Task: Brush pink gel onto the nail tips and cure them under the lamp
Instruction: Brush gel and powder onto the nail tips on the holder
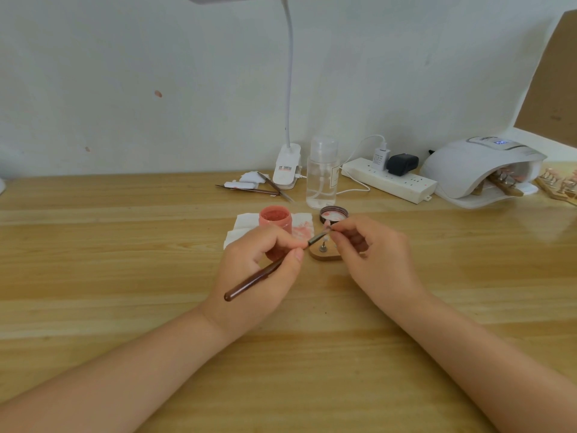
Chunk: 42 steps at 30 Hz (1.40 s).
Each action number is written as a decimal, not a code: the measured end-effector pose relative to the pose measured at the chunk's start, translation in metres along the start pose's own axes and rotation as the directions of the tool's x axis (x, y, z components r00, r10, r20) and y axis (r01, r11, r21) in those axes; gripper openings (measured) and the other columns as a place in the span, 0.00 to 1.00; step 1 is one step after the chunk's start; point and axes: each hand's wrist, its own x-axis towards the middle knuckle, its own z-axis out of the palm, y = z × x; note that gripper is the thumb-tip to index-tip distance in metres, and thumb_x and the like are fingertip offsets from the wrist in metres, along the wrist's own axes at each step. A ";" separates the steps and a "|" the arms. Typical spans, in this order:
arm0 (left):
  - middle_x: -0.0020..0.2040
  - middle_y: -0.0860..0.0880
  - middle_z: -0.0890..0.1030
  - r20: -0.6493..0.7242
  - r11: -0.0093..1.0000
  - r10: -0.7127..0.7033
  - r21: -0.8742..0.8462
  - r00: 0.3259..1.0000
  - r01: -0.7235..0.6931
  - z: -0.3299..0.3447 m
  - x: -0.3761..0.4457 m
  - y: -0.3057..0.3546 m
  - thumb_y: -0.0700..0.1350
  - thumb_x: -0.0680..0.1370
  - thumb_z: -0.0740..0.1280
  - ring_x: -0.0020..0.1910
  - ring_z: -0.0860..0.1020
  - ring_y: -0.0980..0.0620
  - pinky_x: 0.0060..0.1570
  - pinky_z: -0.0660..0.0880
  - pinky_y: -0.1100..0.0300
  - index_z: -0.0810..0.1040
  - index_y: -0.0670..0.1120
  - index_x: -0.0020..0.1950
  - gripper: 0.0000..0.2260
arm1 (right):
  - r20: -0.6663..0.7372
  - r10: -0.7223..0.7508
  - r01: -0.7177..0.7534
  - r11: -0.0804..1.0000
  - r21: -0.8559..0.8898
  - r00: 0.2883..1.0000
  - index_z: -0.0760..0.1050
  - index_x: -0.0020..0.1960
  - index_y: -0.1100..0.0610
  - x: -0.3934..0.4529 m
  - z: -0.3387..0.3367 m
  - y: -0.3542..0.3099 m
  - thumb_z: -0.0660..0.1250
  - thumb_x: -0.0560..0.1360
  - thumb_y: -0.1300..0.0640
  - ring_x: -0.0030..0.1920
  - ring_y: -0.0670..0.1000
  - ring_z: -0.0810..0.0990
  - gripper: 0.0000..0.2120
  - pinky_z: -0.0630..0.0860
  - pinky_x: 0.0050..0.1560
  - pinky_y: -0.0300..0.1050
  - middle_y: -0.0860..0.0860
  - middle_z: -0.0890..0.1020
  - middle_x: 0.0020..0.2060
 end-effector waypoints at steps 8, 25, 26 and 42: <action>0.36 0.55 0.81 -0.057 0.998 0.048 -0.036 0.997 -0.050 -0.001 0.000 0.004 0.44 0.74 0.63 0.40 0.79 0.61 0.44 0.70 0.73 0.77 0.48 0.42 0.04 | -0.002 0.040 -0.040 0.996 0.079 0.999 0.81 0.48 0.56 -0.001 0.000 -0.001 0.69 0.74 0.62 0.40 0.37 0.78 0.04 0.74 0.43 0.30 0.38 0.78 0.35; 0.39 0.53 0.82 -0.051 0.990 -0.084 -0.117 0.995 0.078 -0.002 0.000 0.001 0.51 0.75 0.62 0.41 0.80 0.52 0.45 0.74 0.64 0.75 0.55 0.43 0.04 | 0.035 0.081 -0.085 0.987 0.136 0.996 0.80 0.47 0.52 -0.001 0.002 -0.001 0.69 0.75 0.59 0.39 0.43 0.81 0.04 0.73 0.57 0.61 0.40 0.80 0.34; 0.40 0.54 0.82 -0.062 0.990 -0.095 -0.115 0.994 0.088 -0.001 0.001 0.001 0.52 0.75 0.62 0.43 0.80 0.53 0.46 0.74 0.65 0.75 0.56 0.44 0.04 | 0.039 0.086 -0.091 0.987 0.132 0.996 0.80 0.47 0.51 -0.001 0.002 0.000 0.69 0.75 0.59 0.39 0.43 0.81 0.04 0.72 0.58 0.61 0.39 0.80 0.34; 0.40 0.50 0.83 -0.043 0.951 -0.222 -0.229 0.974 0.207 -0.005 0.016 0.006 0.44 0.74 0.68 0.49 0.82 0.52 0.46 0.76 0.64 0.77 0.52 0.34 0.09 | 0.055 0.136 -0.143 0.979 0.146 0.989 0.78 0.46 0.46 0.000 0.000 -0.002 0.70 0.74 0.59 0.38 0.38 0.80 0.07 0.76 0.52 0.45 0.39 0.81 0.35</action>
